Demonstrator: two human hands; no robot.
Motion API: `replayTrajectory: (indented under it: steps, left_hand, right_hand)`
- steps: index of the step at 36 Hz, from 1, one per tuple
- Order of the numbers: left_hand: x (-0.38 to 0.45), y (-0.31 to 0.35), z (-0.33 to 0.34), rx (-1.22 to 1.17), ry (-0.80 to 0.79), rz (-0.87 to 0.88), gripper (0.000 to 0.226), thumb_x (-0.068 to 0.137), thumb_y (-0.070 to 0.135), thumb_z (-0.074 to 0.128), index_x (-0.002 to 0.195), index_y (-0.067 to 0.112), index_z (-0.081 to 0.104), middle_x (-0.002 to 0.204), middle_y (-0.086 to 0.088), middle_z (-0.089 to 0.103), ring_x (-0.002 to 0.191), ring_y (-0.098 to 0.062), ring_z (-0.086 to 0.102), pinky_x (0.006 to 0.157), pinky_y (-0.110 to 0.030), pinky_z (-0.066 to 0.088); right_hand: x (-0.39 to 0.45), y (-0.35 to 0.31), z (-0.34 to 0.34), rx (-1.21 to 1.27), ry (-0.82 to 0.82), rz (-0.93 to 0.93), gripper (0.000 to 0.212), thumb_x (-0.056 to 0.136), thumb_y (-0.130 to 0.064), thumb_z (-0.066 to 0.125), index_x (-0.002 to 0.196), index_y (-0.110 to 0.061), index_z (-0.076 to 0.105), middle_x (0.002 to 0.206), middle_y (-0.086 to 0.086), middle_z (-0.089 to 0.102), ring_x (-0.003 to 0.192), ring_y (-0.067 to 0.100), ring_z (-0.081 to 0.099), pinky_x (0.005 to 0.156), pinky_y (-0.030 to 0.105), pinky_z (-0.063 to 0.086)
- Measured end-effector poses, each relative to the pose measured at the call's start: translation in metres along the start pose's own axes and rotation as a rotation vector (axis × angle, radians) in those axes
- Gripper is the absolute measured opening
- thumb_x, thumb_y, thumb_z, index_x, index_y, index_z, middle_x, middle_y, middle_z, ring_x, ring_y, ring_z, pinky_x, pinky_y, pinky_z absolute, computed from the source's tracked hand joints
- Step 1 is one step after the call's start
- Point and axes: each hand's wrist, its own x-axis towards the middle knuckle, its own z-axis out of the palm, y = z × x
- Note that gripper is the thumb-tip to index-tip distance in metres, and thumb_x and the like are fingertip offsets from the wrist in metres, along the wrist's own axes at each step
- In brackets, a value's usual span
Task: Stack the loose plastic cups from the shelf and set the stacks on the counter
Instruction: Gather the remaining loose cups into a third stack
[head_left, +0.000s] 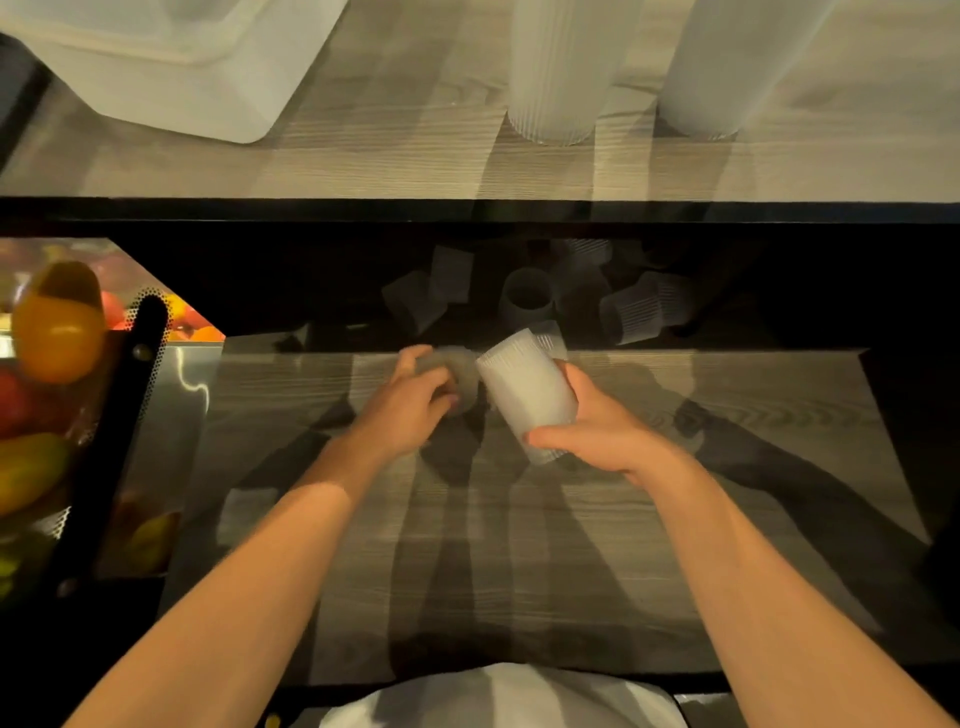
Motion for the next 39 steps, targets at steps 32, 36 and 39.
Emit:
replayTrajectory:
  steps: [32, 36, 39]
  left_hand:
    - [0.138, 0.004, -0.031, 0.191, 0.027, -0.022, 0.084, 0.085, 0.042, 0.069, 0.152, 0.034, 0.020, 0.157, -0.012, 0.024, 0.142, -0.043, 0.026, 0.112, -0.060, 0.030]
    - [0.115, 0.008, -0.026, 0.057, -0.006, -0.037, 0.063, 0.093, 0.041, 0.061, 0.146, 0.034, 0.028, 0.148, -0.011, 0.039, 0.131, -0.038, 0.044, 0.107, -0.055, 0.038]
    - [0.083, 0.009, -0.021, 0.214, 0.033, 0.014, 0.059, 0.090, 0.047, 0.061, 0.141, 0.037, 0.033, 0.146, -0.008, 0.039, 0.123, -0.038, 0.052, 0.093, -0.049, 0.048]
  right_hand:
    - [0.017, -0.022, 0.006, -0.036, 0.085, -0.009, 0.093, 0.075, -0.028, 0.083, 0.150, -0.040, 0.028, 0.128, -0.006, 0.054, 0.111, 0.017, 0.055, 0.086, 0.037, 0.054]
    - [0.015, -0.019, 0.007, -0.003, 0.074, 0.017, 0.091, 0.075, -0.027, 0.082, 0.148, -0.041, 0.030, 0.123, -0.008, 0.056, 0.106, 0.013, 0.057, 0.071, 0.031, 0.053]
    - [0.012, -0.014, 0.010, 0.008, 0.044, 0.036, 0.089, 0.075, -0.026, 0.082, 0.147, -0.039, 0.031, 0.122, -0.009, 0.056, 0.103, 0.008, 0.056, 0.071, 0.026, 0.052]
